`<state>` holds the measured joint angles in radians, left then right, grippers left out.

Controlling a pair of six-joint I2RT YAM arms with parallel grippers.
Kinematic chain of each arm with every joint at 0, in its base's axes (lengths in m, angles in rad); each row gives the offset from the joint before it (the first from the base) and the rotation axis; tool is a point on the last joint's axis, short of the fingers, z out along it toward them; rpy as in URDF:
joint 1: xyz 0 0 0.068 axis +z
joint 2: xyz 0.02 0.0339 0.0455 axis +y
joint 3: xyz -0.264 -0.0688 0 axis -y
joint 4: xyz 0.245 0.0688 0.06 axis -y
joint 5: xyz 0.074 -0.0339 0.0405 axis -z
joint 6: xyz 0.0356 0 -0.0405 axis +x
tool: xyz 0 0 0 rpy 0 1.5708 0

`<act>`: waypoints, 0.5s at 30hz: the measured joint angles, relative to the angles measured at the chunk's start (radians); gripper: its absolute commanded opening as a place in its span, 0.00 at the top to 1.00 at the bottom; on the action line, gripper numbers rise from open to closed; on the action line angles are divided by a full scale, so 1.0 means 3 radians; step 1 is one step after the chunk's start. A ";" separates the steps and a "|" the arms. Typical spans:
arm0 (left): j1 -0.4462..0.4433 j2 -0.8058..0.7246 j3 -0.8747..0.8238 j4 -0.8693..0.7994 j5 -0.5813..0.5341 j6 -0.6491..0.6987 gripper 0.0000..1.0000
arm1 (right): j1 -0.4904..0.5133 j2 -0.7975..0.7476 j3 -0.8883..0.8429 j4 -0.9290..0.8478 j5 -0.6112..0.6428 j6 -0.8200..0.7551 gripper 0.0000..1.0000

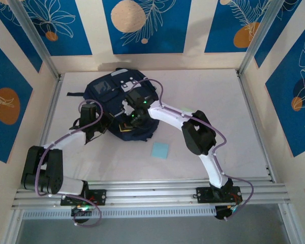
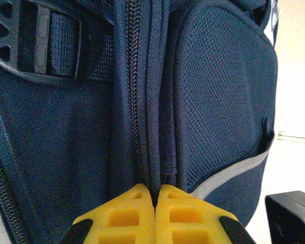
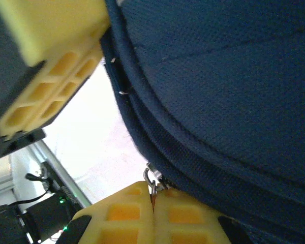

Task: Pack the student bag
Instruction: Zip the student bag at the top-center of the table.

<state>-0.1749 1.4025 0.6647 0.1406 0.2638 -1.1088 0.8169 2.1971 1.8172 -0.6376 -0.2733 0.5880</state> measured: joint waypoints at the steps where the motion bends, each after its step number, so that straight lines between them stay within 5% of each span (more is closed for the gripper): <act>1: -0.0005 0.0004 0.0000 -0.0003 -0.0001 0.0010 1.00 | 0.0000 -0.0004 -0.0034 0.0005 0.0024 -0.0019 1.00; 10: -0.0050 -0.0020 0.0000 -0.0086 -0.0005 0.0201 1.00 | -0.0109 -0.0141 -0.0118 -0.0553 0.0579 -0.0551 1.00; 15: -0.0052 -0.0024 0.0000 -0.0083 0.0037 0.0216 1.00 | -0.0446 -0.0256 -0.0126 -0.0952 0.0763 -0.0800 1.00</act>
<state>-0.1905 1.3952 0.6647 0.1158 0.2749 -1.0439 0.6830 2.1204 1.7794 -0.9234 -0.0444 0.3481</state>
